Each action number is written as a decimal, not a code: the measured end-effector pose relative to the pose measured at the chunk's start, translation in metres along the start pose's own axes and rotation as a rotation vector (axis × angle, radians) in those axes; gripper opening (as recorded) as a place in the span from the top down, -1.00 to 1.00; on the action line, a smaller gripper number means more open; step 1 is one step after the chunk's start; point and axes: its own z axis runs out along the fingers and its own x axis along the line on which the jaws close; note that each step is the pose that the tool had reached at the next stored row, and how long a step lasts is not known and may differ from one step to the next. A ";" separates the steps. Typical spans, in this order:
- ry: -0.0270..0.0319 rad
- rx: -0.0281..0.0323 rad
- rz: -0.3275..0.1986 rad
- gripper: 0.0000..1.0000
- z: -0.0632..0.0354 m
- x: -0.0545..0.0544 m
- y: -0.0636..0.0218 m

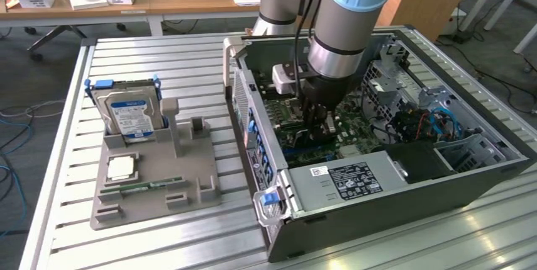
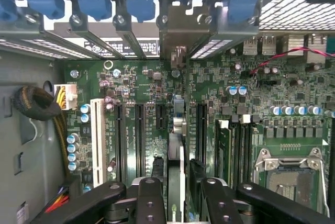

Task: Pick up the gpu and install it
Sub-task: 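Insert the gpu into the slot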

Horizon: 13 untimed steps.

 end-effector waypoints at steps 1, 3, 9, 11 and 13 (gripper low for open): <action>-0.0001 0.0001 0.000 0.33 -0.0026 0.000 0.0000; 0.0001 0.0000 0.000 0.33 -0.0083 0.000 -0.0001; 0.0000 0.0000 0.000 0.33 -0.0258 -0.001 -0.0004; 0.0000 0.0000 0.000 0.33 -0.0331 -0.001 -0.0005; 0.0002 0.0000 0.000 0.33 -0.0397 -0.001 -0.0007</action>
